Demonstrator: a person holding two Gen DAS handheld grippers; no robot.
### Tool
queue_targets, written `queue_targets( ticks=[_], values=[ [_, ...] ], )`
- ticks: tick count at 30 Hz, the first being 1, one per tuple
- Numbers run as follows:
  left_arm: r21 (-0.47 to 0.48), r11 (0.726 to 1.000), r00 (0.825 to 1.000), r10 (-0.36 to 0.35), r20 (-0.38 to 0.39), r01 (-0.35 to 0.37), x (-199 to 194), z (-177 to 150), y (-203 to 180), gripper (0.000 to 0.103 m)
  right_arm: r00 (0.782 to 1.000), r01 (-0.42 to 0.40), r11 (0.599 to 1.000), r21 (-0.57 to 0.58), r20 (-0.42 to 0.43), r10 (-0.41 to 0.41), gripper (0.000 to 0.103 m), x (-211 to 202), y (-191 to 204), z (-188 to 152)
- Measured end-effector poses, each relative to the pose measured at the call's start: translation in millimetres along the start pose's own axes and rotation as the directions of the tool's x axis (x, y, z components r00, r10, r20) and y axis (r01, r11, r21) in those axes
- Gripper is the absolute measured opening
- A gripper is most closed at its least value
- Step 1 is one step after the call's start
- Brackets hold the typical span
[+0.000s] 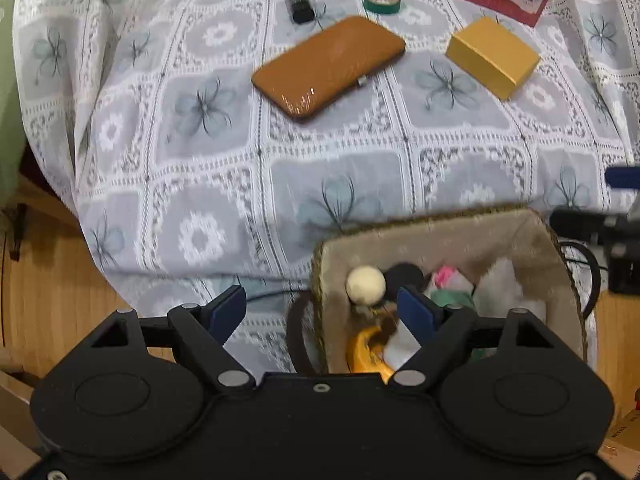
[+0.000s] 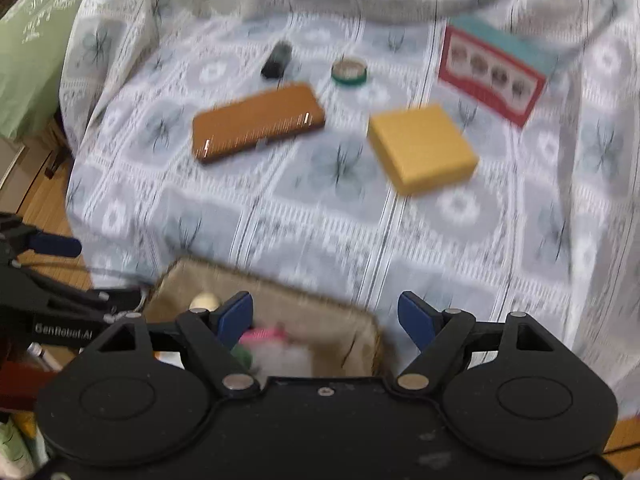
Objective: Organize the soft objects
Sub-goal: 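Move both open tools from the basket toward the black cylinder and green tape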
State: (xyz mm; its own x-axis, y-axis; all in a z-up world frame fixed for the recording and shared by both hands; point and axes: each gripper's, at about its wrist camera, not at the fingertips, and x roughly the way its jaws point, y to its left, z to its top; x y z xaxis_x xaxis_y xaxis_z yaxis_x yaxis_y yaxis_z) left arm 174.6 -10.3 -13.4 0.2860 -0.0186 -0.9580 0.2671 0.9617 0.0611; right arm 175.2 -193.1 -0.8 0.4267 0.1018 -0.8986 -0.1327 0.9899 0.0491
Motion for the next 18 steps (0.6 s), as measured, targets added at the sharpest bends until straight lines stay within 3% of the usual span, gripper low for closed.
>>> queue_targets(
  ticks=[10, 18],
  values=[
    [-0.002, 0.999, 0.996, 0.045, 0.075, -0.045, -1, 54, 10, 0.080, 0.989, 0.043, 0.997, 0.056, 0.137, -0.050, 0.081, 12, -28, 64],
    [-0.063, 0.996, 0.992, 0.065, 0.109, -0.058, 15, 102, 24, 0.080, 0.974, 0.066, 0.991, 0.116, 0.209, -0.089, 0.083, 49, -45, 106]
  ],
)
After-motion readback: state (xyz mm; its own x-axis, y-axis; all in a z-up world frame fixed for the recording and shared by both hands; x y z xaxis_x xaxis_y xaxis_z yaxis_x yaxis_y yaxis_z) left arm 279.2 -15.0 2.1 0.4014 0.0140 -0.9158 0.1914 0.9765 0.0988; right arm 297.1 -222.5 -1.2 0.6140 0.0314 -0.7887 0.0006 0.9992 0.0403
